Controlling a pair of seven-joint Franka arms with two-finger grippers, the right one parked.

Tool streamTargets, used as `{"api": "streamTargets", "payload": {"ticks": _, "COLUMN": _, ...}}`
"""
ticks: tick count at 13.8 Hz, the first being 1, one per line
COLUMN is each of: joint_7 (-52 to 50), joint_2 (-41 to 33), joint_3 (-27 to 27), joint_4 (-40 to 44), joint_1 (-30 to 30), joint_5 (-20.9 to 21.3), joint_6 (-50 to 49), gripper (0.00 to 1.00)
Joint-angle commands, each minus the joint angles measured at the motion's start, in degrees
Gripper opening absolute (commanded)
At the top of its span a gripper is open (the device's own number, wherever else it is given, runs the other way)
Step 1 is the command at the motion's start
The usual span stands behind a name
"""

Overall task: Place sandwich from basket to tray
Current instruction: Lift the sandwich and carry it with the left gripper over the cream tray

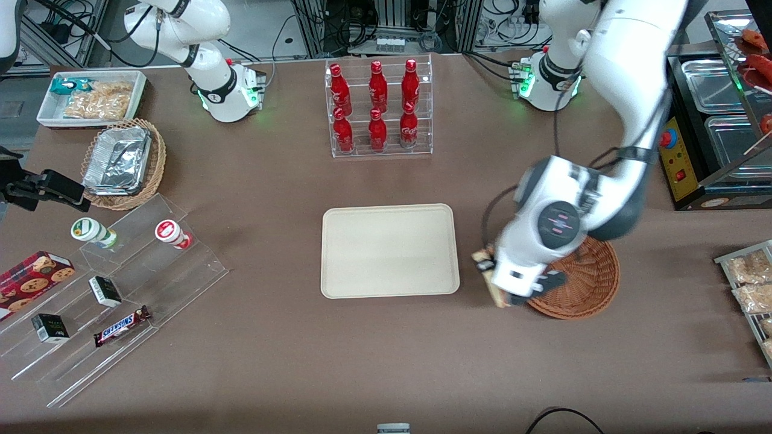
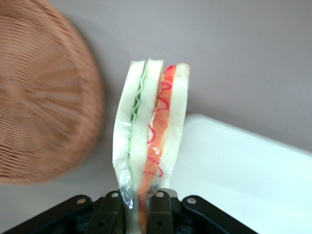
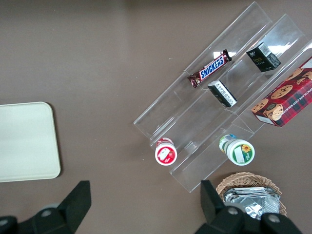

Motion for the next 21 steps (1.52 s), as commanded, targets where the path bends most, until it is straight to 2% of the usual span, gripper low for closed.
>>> {"api": "streamTargets", "payload": {"ticks": 1, "joint_7": -0.3, "joint_2": 4.8, "joint_3": 0.8, "joint_4": 5.7, "joint_1": -6.7, "joint_5": 0.5, "joint_6": -0.1, "gripper": 0.11}}
{"api": "streamTargets", "payload": {"ticks": 7, "joint_7": -0.9, "joint_2": 13.2, "joint_3": 0.7, "joint_4": 12.4, "joint_1": -14.2, "joint_5": 0.5, "joint_6": 4.4, "gripper": 0.17}}
{"api": "streamTargets", "payload": {"ticks": 9, "joint_7": -0.8, "joint_2": 14.2, "joint_3": 0.7, "joint_4": 12.7, "joint_1": -14.5, "joint_5": 0.5, "joint_6": 4.7, "gripper": 0.28}}
{"api": "streamTargets", "payload": {"ticks": 10, "joint_7": -0.8, "joint_2": 14.5, "joint_3": 0.7, "joint_4": 12.8, "joint_1": -14.7, "joint_5": 0.8, "joint_6": 4.9, "gripper": 0.61}}
{"api": "streamTargets", "payload": {"ticks": 11, "joint_7": -0.8, "joint_2": 14.5, "joint_3": 0.9, "joint_4": 12.8, "joint_1": -15.4, "joint_5": 1.2, "joint_6": 5.3, "gripper": 0.77}}
{"api": "streamTargets", "payload": {"ticks": 12, "joint_7": -0.7, "joint_2": 14.5, "joint_3": 1.1, "joint_4": 12.7, "joint_1": -15.7, "joint_5": 1.2, "joint_6": 5.4, "gripper": 0.97}}
{"api": "streamTargets", "payload": {"ticks": 14, "joint_7": -0.6, "joint_2": 13.8, "joint_3": 1.3, "joint_4": 12.8, "joint_1": -15.7, "joint_5": 1.4, "joint_6": 5.2, "gripper": 1.00}}
{"api": "streamTargets", "payload": {"ticks": 17, "joint_7": -0.8, "joint_2": 11.1, "joint_3": 1.4, "joint_4": 12.8, "joint_1": -15.5, "joint_5": 4.9, "joint_6": 4.8, "gripper": 1.00}}
{"api": "streamTargets", "payload": {"ticks": 20, "joint_7": -0.1, "joint_2": 4.9, "joint_3": 3.2, "joint_4": 10.0, "joint_1": -15.0, "joint_5": 10.1, "joint_6": 1.9, "gripper": 1.00}}
{"api": "streamTargets", "payload": {"ticks": 21, "joint_7": 0.1, "joint_2": 1.9, "joint_3": 3.3, "joint_4": 8.3, "joint_1": -14.2, "joint_5": 10.2, "joint_6": 0.9, "gripper": 1.00}}
